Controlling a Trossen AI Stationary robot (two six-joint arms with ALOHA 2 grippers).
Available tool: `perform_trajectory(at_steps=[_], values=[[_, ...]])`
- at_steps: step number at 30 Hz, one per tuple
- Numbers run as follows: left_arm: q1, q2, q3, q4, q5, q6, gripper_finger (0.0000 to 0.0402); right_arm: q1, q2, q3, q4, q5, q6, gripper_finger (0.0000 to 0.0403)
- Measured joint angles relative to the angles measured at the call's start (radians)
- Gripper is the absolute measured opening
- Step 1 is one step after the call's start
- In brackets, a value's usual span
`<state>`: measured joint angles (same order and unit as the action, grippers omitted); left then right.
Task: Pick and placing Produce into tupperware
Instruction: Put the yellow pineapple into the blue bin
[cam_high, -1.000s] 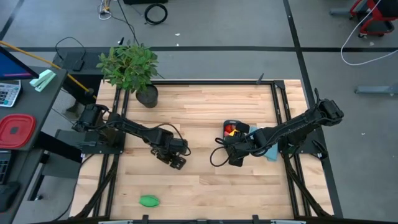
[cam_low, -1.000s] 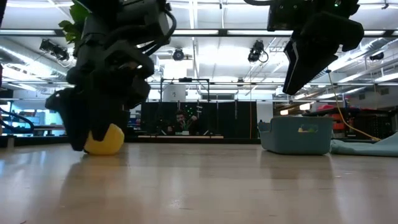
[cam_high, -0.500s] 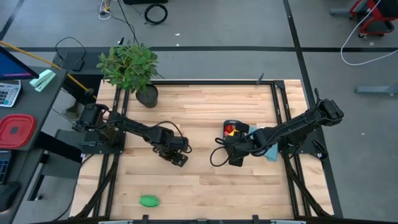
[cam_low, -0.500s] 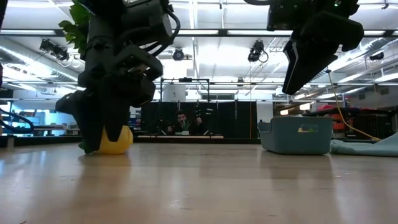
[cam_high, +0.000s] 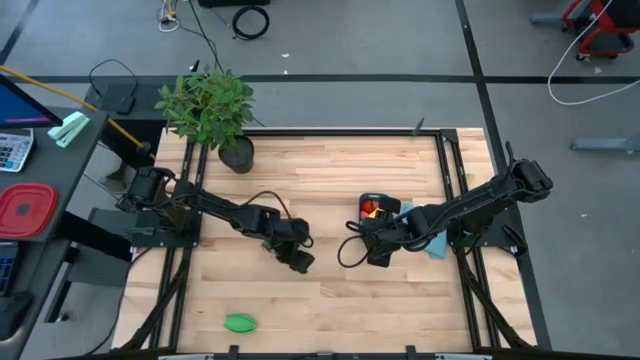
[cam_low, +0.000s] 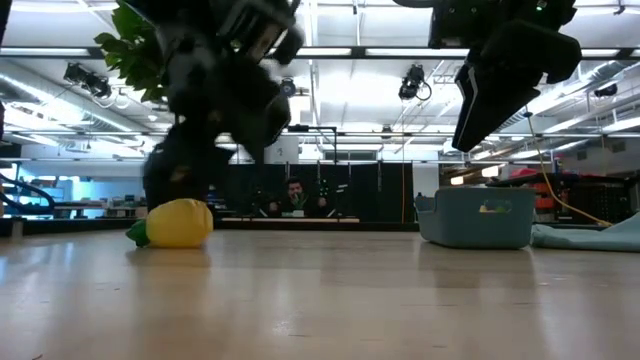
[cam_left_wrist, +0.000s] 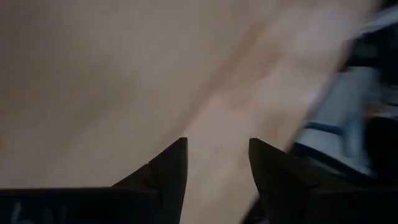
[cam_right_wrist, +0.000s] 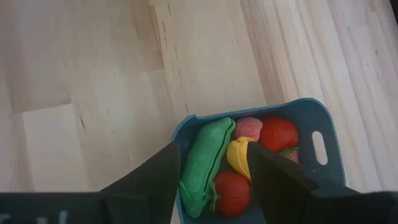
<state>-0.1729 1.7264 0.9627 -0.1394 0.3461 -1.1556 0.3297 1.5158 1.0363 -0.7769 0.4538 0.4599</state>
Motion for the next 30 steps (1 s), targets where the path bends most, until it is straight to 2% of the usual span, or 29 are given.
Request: perform_trajectory(at_steps=[3,8,10,13,17,19,24,28,30], values=[[0.009,0.000,0.016,0.081,0.025,0.016,0.0178,0.000,0.000,0.000,0.000,0.000,0.000,0.0195],[0.052,0.001,0.117,0.050,0.028,0.179,0.0174,0.000,0.000,0.000,0.000,0.000,0.000,0.0195],[0.076,0.001,0.181,-0.035,0.025,0.270,0.0171,0.000,0.000,0.000,0.000,0.000,0.000,0.0195],[0.108,0.001,0.295,-0.279,-0.011,0.439,0.0165,0.000,0.000,0.000,0.000,0.000,0.000,0.0195],[0.115,0.001,0.408,-0.680,-0.225,0.678,0.0157,0.000,0.000,0.000,-0.001,-0.001,0.009,0.0195],[0.110,0.001,0.429,-0.811,-0.276,0.710,0.0155,0.000,0.000,0.000,-0.001,-0.001,0.015,0.0195],[0.059,0.003,0.428,-0.971,-0.287,0.791,0.0154,0.000,0.000,0.000,-0.001,0.007,0.014,0.0195],[-0.005,0.010,0.379,-0.978,-0.285,0.978,0.0162,0.000,0.000,0.000,0.000,0.020,0.013,0.0195],[-0.028,0.008,0.353,-0.950,-0.288,1.019,0.0170,0.000,0.000,0.000,0.000,0.024,0.012,0.0195]])
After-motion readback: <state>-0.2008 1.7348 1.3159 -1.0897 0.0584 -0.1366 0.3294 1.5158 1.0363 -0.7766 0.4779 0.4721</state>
